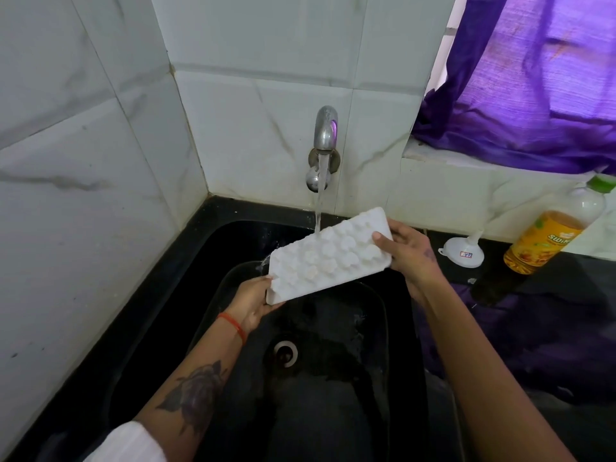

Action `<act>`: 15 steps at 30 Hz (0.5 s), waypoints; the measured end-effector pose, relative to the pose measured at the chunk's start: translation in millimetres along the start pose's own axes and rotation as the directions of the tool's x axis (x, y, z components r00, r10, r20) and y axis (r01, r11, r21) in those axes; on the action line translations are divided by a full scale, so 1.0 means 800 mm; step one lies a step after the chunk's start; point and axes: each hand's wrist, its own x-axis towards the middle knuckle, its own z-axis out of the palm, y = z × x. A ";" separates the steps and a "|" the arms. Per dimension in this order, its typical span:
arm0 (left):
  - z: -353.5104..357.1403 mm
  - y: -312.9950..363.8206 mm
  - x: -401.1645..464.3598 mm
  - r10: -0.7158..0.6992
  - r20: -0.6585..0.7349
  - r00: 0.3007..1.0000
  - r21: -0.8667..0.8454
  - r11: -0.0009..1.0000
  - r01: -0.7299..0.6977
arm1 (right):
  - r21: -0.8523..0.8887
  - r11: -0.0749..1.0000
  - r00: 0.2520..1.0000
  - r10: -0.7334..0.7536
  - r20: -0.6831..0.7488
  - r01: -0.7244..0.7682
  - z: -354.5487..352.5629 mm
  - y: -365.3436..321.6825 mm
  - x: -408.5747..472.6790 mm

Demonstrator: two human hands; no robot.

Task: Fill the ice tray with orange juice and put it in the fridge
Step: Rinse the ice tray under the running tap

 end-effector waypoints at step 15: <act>0.054 0.023 -0.019 0.255 0.128 0.958 0.193 0.942 -0.276 | 0.256 0.927 0.925 0.328 -0.193 -0.275 -0.077 0.073 -0.018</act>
